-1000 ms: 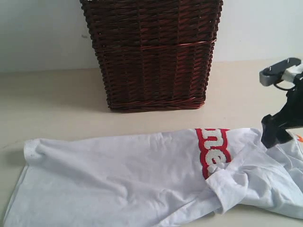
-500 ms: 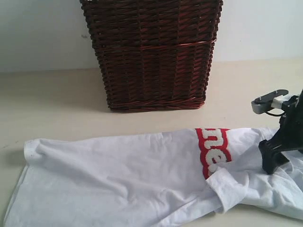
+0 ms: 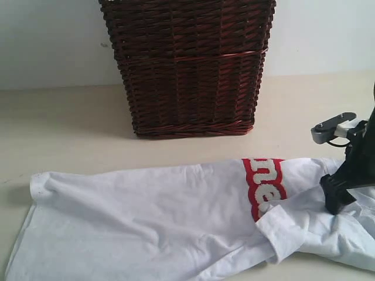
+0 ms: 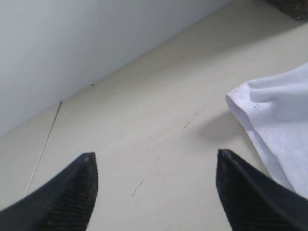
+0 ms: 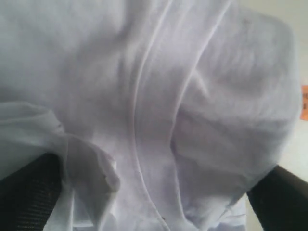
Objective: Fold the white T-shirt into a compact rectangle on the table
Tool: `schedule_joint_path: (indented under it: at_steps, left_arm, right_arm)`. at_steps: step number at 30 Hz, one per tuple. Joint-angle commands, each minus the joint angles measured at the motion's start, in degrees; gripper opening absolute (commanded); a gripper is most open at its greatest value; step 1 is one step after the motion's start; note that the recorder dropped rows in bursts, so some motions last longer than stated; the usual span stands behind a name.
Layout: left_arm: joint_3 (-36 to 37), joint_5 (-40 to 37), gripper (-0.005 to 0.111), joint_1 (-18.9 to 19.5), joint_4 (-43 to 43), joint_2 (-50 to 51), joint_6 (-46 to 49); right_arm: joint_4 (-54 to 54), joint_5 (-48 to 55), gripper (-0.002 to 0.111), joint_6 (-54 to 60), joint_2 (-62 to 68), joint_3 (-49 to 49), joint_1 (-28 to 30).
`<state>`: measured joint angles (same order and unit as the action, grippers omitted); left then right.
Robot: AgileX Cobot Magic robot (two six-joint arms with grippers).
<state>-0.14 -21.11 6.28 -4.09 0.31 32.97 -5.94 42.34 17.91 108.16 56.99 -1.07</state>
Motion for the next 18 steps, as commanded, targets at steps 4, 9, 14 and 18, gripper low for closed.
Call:
schedule_joint_path:
  at_steps: [4, 9, 14, 18]
  left_arm:
    - [0.1, 0.2, 0.067, -0.2, -0.1, -0.3, 0.0]
    - [0.1, 0.2, 0.067, -0.2, -0.1, -0.3, 0.0]
    - [0.1, 0.2, 0.067, -0.2, -0.1, -0.3, 0.0]
    - [0.1, 0.2, 0.067, -0.2, -0.1, -0.3, 0.0]
  right_arm:
    - [4.0, 0.4, 0.083, 0.0, 2.6, -0.1, 0.6]
    - [5.5, 1.9, 0.008, 1.5, 3.5, -0.1, 0.6]
    - [5.5, 4.8, 0.0, 4.5, 3.5, -0.1, 0.6]
    - [3.9, 8.1, 0.0, 6.4, 2.8, -0.1, 3.5]
